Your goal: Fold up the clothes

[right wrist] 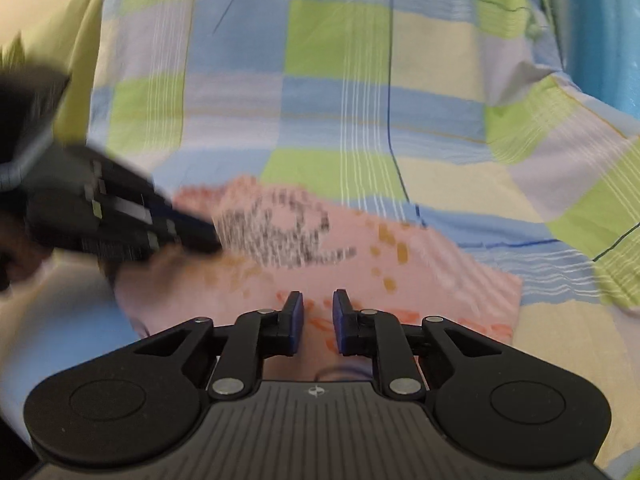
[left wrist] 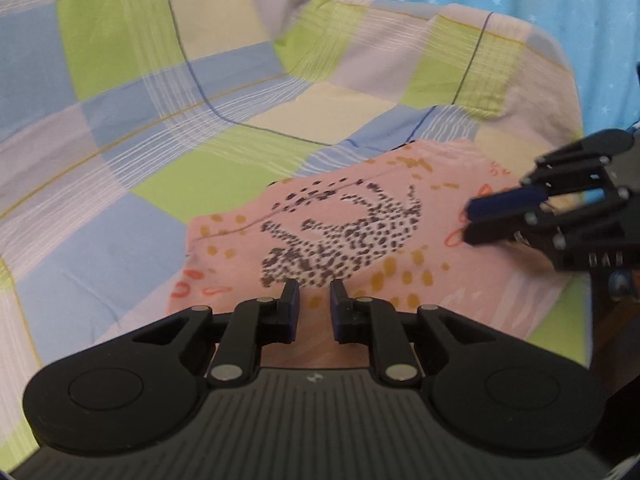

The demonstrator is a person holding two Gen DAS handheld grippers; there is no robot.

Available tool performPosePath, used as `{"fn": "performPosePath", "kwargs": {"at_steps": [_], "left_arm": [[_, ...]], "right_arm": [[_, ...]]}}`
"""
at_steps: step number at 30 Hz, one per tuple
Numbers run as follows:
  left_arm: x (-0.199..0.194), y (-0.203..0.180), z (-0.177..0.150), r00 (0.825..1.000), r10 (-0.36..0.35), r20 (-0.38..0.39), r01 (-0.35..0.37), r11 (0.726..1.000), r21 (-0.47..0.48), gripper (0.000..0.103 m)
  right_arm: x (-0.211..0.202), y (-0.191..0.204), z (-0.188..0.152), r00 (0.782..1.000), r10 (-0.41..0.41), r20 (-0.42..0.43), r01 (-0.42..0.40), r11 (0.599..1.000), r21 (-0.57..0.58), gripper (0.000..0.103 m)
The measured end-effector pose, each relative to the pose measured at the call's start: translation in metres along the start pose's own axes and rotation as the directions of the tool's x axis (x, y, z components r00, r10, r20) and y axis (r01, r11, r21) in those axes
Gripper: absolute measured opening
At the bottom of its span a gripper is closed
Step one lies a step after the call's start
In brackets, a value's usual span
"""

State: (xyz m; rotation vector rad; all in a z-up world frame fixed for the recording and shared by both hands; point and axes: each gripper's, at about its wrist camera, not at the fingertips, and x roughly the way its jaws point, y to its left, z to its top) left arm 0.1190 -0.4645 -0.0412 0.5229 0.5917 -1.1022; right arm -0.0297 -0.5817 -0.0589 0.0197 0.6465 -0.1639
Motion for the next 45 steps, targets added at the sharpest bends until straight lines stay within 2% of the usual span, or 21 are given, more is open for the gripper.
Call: {"fn": "performPosePath", "kwargs": {"at_steps": [2, 3, 6, 8, 11, 13, 15, 20, 24, 28, 33, 35, 36, 38, 40, 43, 45], "left_arm": [[-0.003, 0.006, -0.004, 0.999, 0.047, -0.011, -0.047, 0.999, -0.016, 0.014], [-0.005, 0.011, -0.005, 0.998, 0.06, -0.013, -0.06, 0.998, -0.026, 0.014], [-0.014, 0.008, -0.006, 0.997, 0.072, -0.01, -0.072, 0.997, -0.024, 0.013], [-0.023, -0.004, -0.002, 0.998, 0.056, 0.003, -0.056, 0.998, 0.006, 0.013], [-0.037, -0.028, 0.0, 1.0, -0.003, 0.017, 0.002, 0.998, 0.061, 0.014], [-0.035, -0.04, -0.004, 1.0, -0.01, -0.013, 0.011, 0.993, 0.115, 0.014], [-0.028, -0.045, -0.009, 0.999, 0.006, -0.05, 0.001, 0.988, 0.152, 0.014], [-0.028, -0.038, -0.012, 0.999, -0.002, -0.051, 0.008, 0.993, 0.121, 0.014], [-0.029, -0.041, -0.012, 0.999, 0.007, -0.052, 0.001, 0.99, 0.142, 0.014], [-0.03, -0.041, -0.012, 0.999, 0.01, -0.053, -0.002, 0.988, 0.155, 0.014], [-0.036, -0.047, -0.016, 0.999, 0.034, -0.028, -0.026, 0.971, 0.237, 0.014], [-0.038, -0.051, -0.019, 0.999, 0.046, -0.013, -0.041, 0.959, 0.281, 0.017], [-0.04, -0.053, -0.02, 0.999, 0.052, -0.005, -0.048, 0.952, 0.303, 0.025], [-0.042, -0.057, -0.023, 0.998, 0.063, 0.011, -0.063, 0.936, 0.346, 0.035], [-0.046, -0.061, -0.026, 0.997, 0.069, 0.03, -0.075, 0.916, 0.395, 0.04], [-0.053, -0.075, -0.034, 0.996, 0.049, 0.072, -0.078, 0.864, 0.498, 0.044], [-0.056, -0.084, -0.039, 0.995, 0.031, 0.091, -0.077, 0.829, 0.555, 0.045]], "right_arm": [[-0.006, -0.004, -0.005, 0.999, -0.038, -0.004, 0.038, 0.999, 0.005, 0.018], [-0.01, -0.01, -0.008, 0.998, -0.058, -0.014, 0.059, 0.997, 0.042, 0.018], [-0.026, -0.023, -0.017, 0.995, -0.1, -0.015, 0.101, 0.986, 0.129, 0.019], [-0.04, -0.02, -0.023, 0.997, -0.075, 0.014, 0.072, 0.986, 0.151, 0.02], [-0.051, -0.007, -0.03, 0.999, -0.03, 0.036, 0.025, 0.989, 0.145, 0.02], [-0.05, 0.005, -0.034, 1.0, -0.003, 0.013, 0.001, 0.993, 0.119, 0.019], [-0.044, 0.012, -0.037, 0.999, -0.013, -0.03, 0.016, 0.996, 0.09, 0.019], [-0.052, 0.009, -0.036, 0.999, -0.04, -0.014, 0.042, 0.993, 0.108, 0.021], [-0.058, 0.023, -0.038, 0.999, -0.043, -0.018, 0.044, 0.998, 0.044, 0.023], [-0.06, 0.037, -0.044, 0.996, -0.081, -0.043, 0.079, 0.995, -0.058, 0.028], [-0.059, 0.05, -0.047, 0.991, -0.125, -0.042, 0.116, 0.978, -0.174, 0.04], [-0.054, 0.059, -0.048, 0.989, -0.143, -0.045, 0.126, 0.958, -0.259, 0.046], [-0.052, 0.063, -0.049, 0.987, -0.152, -0.046, 0.131, 0.945, -0.301, 0.046], [-0.047, 0.072, -0.051, 0.984, -0.169, -0.047, 0.138, 0.913, -0.383, 0.046], [-0.041, 0.079, -0.052, 0.982, -0.185, -0.046, 0.142, 0.872, -0.469, 0.047], [-0.031, 0.085, -0.052, 0.974, -0.225, -0.027, 0.168, 0.798, -0.578, 0.048], [-0.025, 0.085, -0.054, 0.961, -0.277, -0.013, 0.209, 0.757, -0.619, 0.048]]}}
